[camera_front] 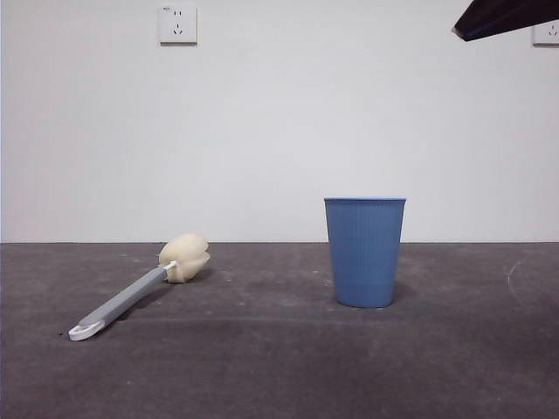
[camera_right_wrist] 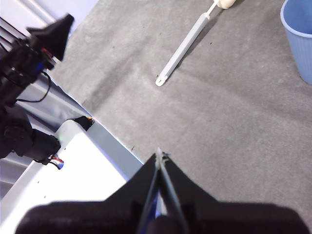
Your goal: Pick up the cup brush,pick up the cup,insert the brush into the cup,clean the cup,put the cup brush back,put the cup back to the fixed position on the table
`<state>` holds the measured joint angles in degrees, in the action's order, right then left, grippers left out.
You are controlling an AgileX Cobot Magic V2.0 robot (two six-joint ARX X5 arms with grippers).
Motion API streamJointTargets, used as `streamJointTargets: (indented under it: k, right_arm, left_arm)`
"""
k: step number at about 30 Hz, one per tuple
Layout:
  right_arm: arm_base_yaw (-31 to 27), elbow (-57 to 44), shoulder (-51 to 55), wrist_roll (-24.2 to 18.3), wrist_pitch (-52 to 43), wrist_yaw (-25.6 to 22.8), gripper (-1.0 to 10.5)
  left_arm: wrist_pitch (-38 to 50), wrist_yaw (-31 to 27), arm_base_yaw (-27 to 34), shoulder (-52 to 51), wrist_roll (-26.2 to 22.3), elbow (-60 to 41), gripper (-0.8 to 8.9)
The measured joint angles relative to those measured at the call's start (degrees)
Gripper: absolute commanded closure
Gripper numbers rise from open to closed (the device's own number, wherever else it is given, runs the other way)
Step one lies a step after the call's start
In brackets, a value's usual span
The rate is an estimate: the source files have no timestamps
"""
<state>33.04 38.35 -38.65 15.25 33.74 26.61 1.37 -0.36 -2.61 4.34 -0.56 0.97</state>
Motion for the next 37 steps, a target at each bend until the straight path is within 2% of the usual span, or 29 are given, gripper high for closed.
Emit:
streamJointTargets:
  k: [8, 17, 32, 34, 37]
  right_arm:
    - [0.00, 0.00, 0.00, 0.00, 0.04, 0.00, 9.5]
    - [0.00, 0.00, 0.00, 0.00, 0.07, 0.00, 9.5]
    - [-0.04, 0.00, 0.07, -0.09, 0.07, -0.17, 9.5]
    - [-0.48, 0.00, 1.20, -2.43, 0.09, -3.48, 9.5]
    - [-1.92, 0.00, 4.87, -8.79, -0.52, -10.29, 9.5]
  left_arm:
    - [-11.78, 0.15, 0.00, -4.07, 1.55, 0.00, 8.16]
    - [-12.02, 0.52, 0.00, -4.07, 3.54, 0.00, 8.16]
    - [-12.02, 0.52, 0.00, -4.07, 3.61, 0.00, 8.16]
    - [-12.02, 0.52, 0.00, -4.07, 3.61, 0.00, 8.16]
    - [-12.02, 0.50, 0.00, -4.07, 3.61, 0.00, 8.16]
